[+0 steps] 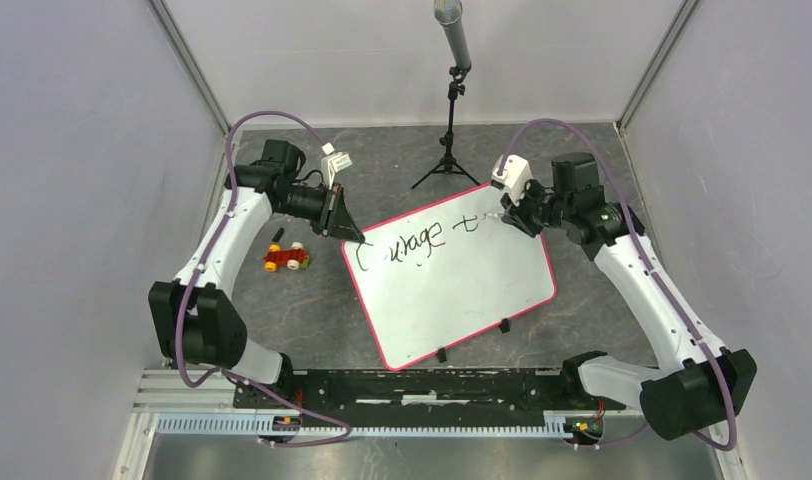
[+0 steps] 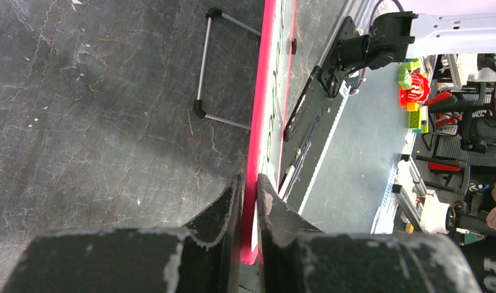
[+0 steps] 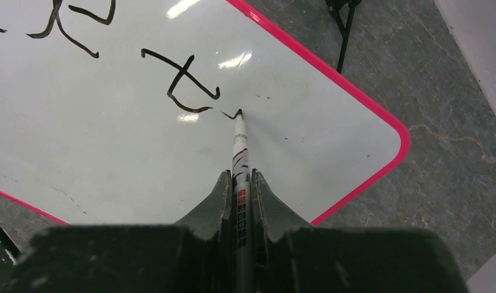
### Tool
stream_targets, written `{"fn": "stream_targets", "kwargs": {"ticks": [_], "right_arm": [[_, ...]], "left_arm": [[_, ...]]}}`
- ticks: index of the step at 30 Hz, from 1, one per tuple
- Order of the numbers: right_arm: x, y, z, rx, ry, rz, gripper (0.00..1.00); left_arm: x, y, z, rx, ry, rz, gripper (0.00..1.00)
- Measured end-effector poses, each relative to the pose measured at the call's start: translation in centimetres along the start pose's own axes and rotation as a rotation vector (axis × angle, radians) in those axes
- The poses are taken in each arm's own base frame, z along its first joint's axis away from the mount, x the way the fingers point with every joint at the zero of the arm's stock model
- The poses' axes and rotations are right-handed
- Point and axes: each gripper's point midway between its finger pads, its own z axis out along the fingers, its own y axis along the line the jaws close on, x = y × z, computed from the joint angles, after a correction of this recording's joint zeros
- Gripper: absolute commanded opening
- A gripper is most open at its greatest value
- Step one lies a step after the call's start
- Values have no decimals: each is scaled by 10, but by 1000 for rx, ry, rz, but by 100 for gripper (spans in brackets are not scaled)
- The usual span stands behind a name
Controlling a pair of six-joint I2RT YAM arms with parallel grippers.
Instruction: Write a sentence on the whiteboard
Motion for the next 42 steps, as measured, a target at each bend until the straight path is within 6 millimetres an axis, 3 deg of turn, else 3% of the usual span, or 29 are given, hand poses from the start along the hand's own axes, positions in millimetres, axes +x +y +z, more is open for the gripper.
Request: {"fn": "stream_targets", "kwargs": {"ticks": [15, 25, 33, 42], "right_arm": [[-5, 3, 4, -37, -18, 6, 0], [13, 17, 1, -53, 8, 1, 0], [19, 6, -2, -7, 46, -4, 0], [7, -7, 0, 10, 36, -5, 0]], "left_arm": [[1, 0, 0, 0, 0, 1, 2], [1, 0, 0, 0, 0, 1, 2], [1, 0, 0, 0, 0, 11, 2], [1, 0, 0, 0, 0, 13, 2]]}}
